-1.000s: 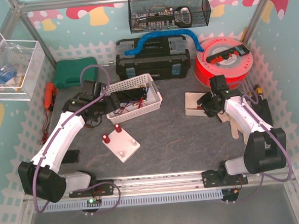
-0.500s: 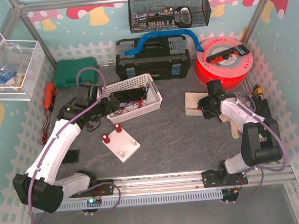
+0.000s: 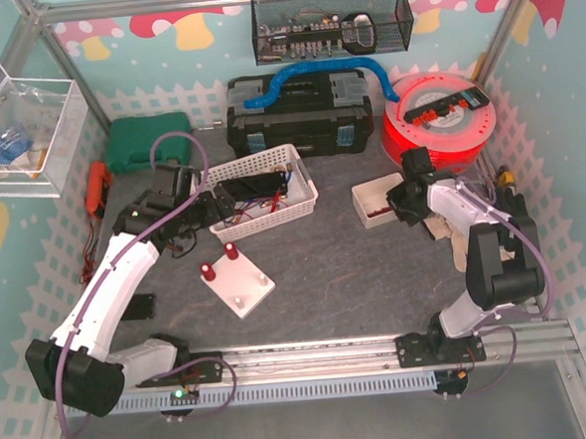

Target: Install the large spring

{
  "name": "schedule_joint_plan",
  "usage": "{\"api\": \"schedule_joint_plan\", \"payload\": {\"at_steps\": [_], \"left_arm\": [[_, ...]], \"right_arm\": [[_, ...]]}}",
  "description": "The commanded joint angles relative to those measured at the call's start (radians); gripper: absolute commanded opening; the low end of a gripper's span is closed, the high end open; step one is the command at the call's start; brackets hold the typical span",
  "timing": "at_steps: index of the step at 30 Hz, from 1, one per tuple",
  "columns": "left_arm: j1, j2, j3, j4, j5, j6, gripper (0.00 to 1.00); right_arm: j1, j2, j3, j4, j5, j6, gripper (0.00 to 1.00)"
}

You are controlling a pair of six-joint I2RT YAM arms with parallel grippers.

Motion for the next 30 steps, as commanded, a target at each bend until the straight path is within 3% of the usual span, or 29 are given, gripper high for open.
{"api": "schedule_joint_plan", "payload": {"at_steps": [1,6,15,30], "left_arm": [[-0.002,0.008,-0.010,0.013,-0.018,-0.001,0.99],[-0.002,0.003,-0.015,0.014,-0.032,-0.003,0.99],[-0.002,-0.007,-0.021,0.014,-0.041,-0.003,0.99],[-0.002,-0.004,-0.010,0.014,-0.056,0.004,0.99]], "right_arm": [[0.003,0.043,0.075,-0.098,0.056,-0.134,0.16],[0.004,0.109,0.165,-0.167,0.123,-0.297,0.10],[0.003,0.222,0.315,-0.203,0.226,-0.611,0.08],[0.000,0.327,0.449,-0.243,0.269,-0.876,0.06]]}}
